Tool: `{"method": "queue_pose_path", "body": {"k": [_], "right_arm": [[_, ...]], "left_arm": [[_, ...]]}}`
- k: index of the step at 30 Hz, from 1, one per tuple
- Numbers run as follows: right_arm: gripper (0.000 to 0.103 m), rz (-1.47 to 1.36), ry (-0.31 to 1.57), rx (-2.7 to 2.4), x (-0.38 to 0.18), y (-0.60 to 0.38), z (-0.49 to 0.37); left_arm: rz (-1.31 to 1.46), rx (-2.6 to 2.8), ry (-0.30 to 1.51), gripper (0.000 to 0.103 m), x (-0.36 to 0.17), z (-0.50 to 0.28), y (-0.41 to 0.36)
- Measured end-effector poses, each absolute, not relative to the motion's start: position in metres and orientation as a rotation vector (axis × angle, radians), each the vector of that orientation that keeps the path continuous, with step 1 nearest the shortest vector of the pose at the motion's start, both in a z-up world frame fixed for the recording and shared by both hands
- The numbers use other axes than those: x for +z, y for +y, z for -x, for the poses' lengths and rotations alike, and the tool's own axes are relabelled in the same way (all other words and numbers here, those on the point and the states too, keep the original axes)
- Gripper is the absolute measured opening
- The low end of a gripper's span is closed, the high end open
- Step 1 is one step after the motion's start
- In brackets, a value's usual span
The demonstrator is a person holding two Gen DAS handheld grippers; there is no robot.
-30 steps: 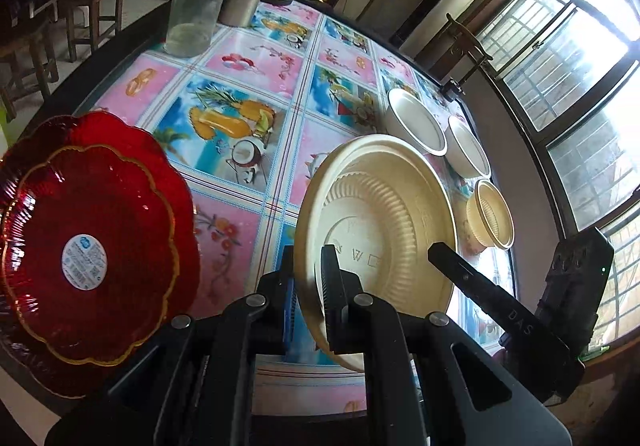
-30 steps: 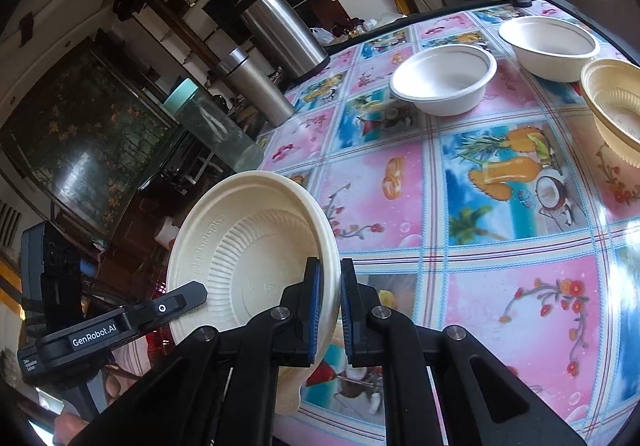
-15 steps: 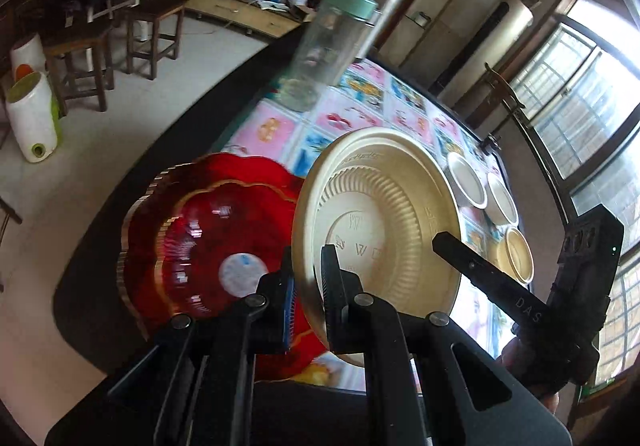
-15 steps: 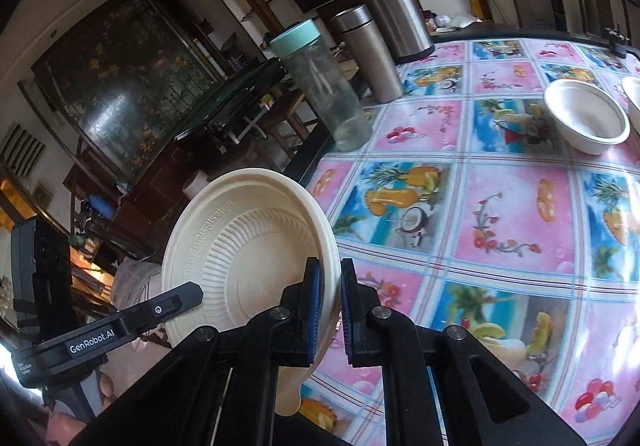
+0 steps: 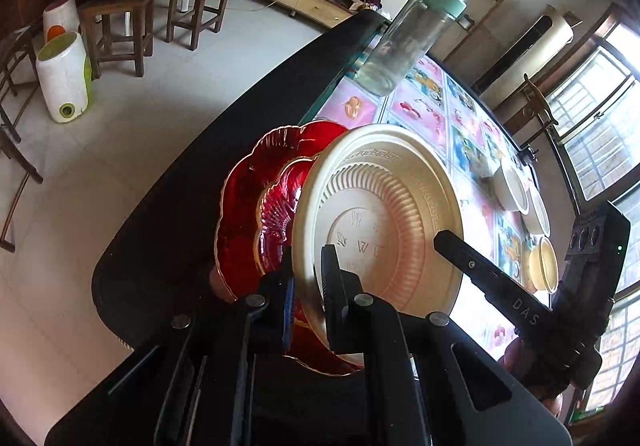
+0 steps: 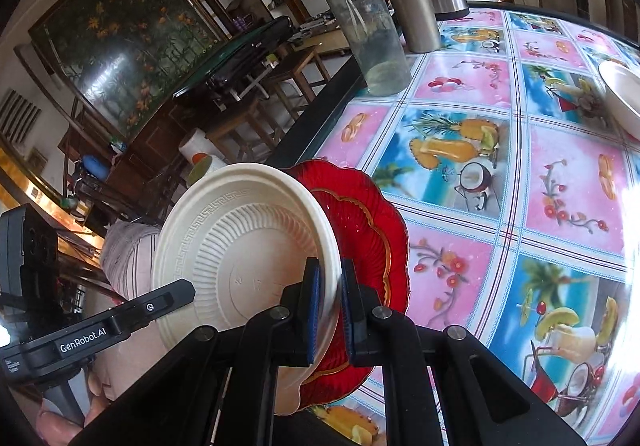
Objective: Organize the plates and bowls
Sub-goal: 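Lower the cream plate onto the red plate stack and open the right gripper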
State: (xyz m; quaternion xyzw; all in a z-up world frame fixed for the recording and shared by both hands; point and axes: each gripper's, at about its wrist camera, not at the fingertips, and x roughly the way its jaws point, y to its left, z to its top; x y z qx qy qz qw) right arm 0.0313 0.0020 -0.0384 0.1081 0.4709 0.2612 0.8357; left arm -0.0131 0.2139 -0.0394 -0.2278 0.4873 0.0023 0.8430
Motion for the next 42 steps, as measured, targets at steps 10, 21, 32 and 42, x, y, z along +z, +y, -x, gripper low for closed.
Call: {"method": "queue_pose_path", "body": {"k": [10, 21, 32, 42], "right_arm": [[0.01, -0.21, 1.008, 0.534, -0.048, 0.005, -0.031], [0.01, -0.21, 1.032, 0.522, -0.061, 0.004, -0.036], [0.01, -0.213, 1.034, 0.523, -0.063, 0.004, -0.035], [0.016, -0.178, 1.006, 0.516, -0.063, 0.006, -0.032]], "left_arm": [[0.481, 0.017, 1.058, 0.01, -0.05, 0.011, 0.215], [0.448, 0.045, 1.086, 0.01, -0.061, 0.006, 0.21], [0.393, 0.06, 1.102, 0.012, -0.064, 0.002, 0.203], [0.24, 0.121, 1.085, 0.037, -0.058, 0.005, 0.185]]}}
